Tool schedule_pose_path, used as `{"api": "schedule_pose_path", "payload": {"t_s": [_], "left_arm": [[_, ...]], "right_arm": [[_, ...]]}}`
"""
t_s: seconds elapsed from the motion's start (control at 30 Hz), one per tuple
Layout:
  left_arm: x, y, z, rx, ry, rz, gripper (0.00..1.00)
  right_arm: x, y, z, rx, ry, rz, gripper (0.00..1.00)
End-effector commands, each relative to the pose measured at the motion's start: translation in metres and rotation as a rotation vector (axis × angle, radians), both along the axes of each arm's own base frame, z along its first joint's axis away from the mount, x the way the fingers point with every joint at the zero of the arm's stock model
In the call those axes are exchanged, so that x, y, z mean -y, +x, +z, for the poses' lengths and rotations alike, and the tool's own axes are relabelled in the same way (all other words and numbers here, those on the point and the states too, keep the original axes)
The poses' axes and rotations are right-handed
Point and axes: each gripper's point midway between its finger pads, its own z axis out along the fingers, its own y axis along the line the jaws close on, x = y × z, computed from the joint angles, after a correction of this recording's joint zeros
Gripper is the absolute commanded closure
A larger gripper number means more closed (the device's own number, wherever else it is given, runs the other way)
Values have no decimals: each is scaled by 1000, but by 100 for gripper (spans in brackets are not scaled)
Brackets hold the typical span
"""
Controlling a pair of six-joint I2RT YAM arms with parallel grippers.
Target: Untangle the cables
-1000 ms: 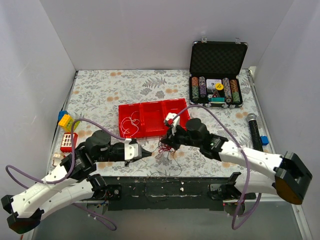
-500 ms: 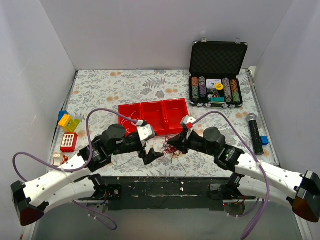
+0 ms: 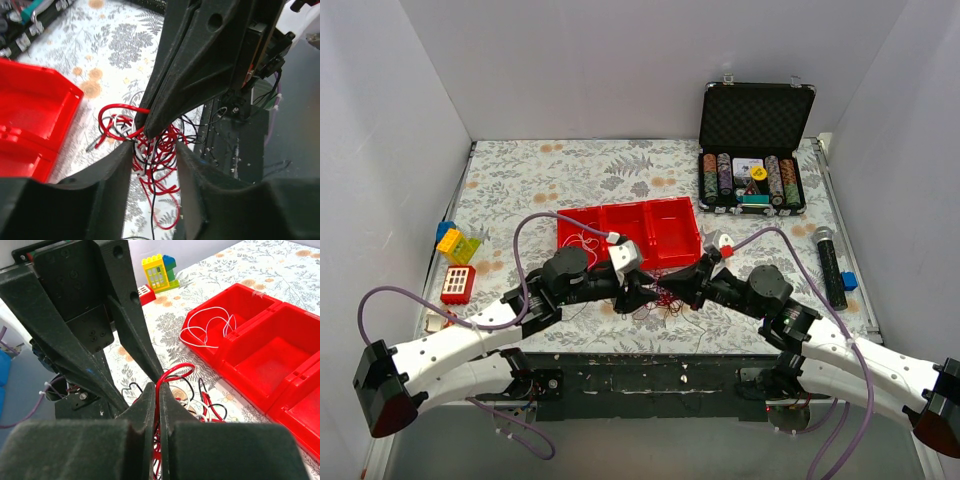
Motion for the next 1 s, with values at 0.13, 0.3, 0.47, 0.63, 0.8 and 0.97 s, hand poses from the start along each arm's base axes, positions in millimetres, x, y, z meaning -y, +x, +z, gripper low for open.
{"api": "schedule_pose_path", "payload": {"t_s": [0.13,0.3,0.47,0.63,0.8,0.97], "left_arm": [[7,-5,11,50,-61,-62,97],[3,-6,8,87,-43,-65,100],[-4,-7,7,129,-36,-64,100],[-9,-11,11,165,-45,-75,100],[-11,-12,21,212,-60,-81,100],[-14,-15,24,242,-63,-93,100]], "right_arm": [[-1,-4,39,16,176,9,98],[-2,-2,41,17,166,4,98],[2,5,42,30,146,-41,93],[0,6,36,19,121,-39,87],[-6,7,30,-4,100,-27,77],[-9,7,32,-12,95,-19,73]]}}
